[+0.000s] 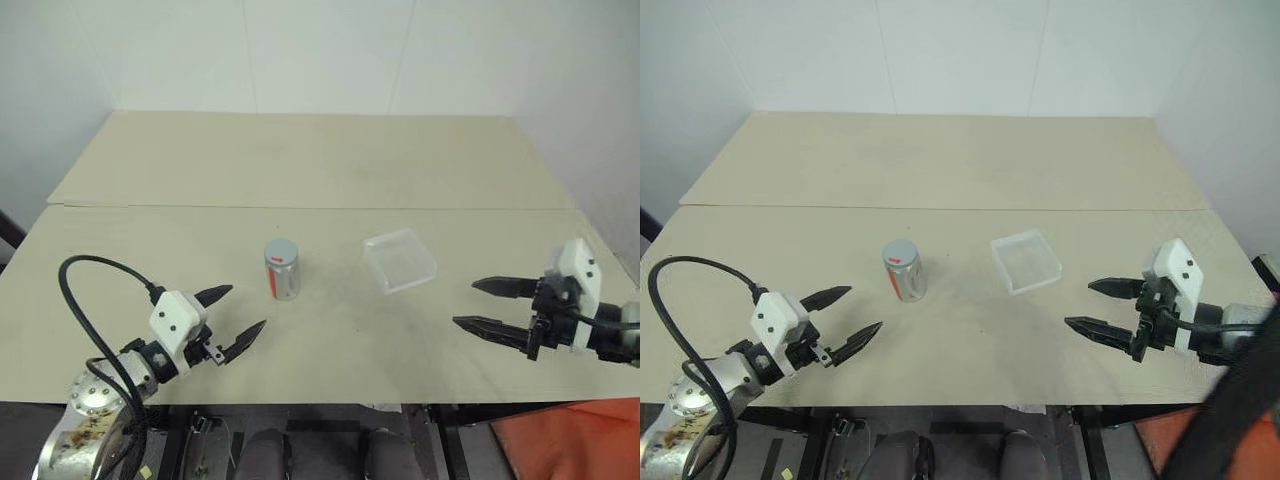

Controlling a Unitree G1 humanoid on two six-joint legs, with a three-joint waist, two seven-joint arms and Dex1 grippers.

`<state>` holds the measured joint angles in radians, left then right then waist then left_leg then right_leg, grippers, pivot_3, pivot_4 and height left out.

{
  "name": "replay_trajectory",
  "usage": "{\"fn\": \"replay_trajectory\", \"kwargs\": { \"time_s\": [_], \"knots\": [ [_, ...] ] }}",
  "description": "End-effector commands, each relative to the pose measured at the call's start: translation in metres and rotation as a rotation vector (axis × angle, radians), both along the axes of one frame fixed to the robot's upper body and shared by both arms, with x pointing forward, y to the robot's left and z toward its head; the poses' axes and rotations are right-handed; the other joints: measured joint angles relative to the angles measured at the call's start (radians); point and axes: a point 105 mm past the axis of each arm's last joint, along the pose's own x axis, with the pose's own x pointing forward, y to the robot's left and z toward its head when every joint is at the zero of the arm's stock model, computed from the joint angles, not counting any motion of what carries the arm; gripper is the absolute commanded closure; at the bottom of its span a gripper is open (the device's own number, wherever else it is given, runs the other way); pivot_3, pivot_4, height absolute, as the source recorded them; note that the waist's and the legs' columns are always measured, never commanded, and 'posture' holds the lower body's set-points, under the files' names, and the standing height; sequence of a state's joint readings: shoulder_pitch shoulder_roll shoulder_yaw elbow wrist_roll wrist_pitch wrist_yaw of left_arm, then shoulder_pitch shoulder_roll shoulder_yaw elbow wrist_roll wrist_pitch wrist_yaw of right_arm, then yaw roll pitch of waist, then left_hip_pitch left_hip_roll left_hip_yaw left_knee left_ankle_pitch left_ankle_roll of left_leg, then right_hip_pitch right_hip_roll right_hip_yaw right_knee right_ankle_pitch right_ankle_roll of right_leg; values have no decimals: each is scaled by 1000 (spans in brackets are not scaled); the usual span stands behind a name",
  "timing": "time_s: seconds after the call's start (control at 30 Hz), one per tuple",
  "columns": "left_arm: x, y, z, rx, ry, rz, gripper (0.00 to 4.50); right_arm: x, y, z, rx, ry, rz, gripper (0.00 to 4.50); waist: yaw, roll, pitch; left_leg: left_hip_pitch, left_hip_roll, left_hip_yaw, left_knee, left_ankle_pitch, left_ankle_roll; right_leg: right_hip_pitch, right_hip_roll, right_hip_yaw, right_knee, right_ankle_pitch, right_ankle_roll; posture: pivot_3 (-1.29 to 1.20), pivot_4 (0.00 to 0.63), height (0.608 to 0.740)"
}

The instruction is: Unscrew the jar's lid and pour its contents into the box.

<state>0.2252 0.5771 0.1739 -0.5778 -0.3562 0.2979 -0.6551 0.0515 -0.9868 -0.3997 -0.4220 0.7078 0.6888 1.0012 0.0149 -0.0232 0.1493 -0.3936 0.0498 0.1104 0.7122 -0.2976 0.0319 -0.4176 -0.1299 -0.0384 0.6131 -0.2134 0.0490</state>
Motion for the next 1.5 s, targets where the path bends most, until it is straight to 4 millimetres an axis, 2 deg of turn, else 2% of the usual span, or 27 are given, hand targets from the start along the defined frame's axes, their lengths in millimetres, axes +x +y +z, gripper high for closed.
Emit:
{"fn": "replay_trajectory", "kwargs": {
  "time_s": [0.03, 0.43, 0.6, 0.83, 1.17, 1.5],
  "knots": [
    [-3, -7, 13, 1, -63, -24, 59, 4, 3, 8, -21, -57, 15, 0, -1, 0, 0, 0, 0, 0, 0, 0, 0, 0, 0, 0, 0, 0, 0, 0, 150, 740],
    [-1, -5, 14, -10, -71, -41, 59, 3, 2, 9, -44, -86, 22, 0, -2, 0, 0, 0, 0, 0, 0, 0, 0, 0, 0, 0, 0, 0, 0, 0, 150, 740],
    [18, -6, 16, -28, -121, 41, 59, 3, 5, 11, -45, -113, 24, 0, -1, 0, 0, 0, 0, 0, 0, 0, 0, 1, 0, 0, 0, 0, 0, 0, 150, 740],
    [27, -21, 7, -86, -145, 64, 59, 2, 1, 12, -65, -131, 9, 0, -2, 0, 0, 0, 0, 0, 0, 0, 0, 1, 0, 0, -1, 0, 0, 0, 150, 740],
    [43, -37, -14, -123, -148, 90, 59, -1, 4, 24, -60, -145, 51, 0, -1, 0, 0, 4, 0, -1, 0, -1, 1, 7, 0, -1, -2, 0, 0, 0, 150, 740],
    [61, -48, -20, -184, -180, 103, 59, -3, -2, 31, -50, -167, 23, 0, -1, 0, 0, 6, 0, -2, 0, -1, 2, 9, 0, -1, -2, 0, 0, 0, 150, 740]
  ]
}}
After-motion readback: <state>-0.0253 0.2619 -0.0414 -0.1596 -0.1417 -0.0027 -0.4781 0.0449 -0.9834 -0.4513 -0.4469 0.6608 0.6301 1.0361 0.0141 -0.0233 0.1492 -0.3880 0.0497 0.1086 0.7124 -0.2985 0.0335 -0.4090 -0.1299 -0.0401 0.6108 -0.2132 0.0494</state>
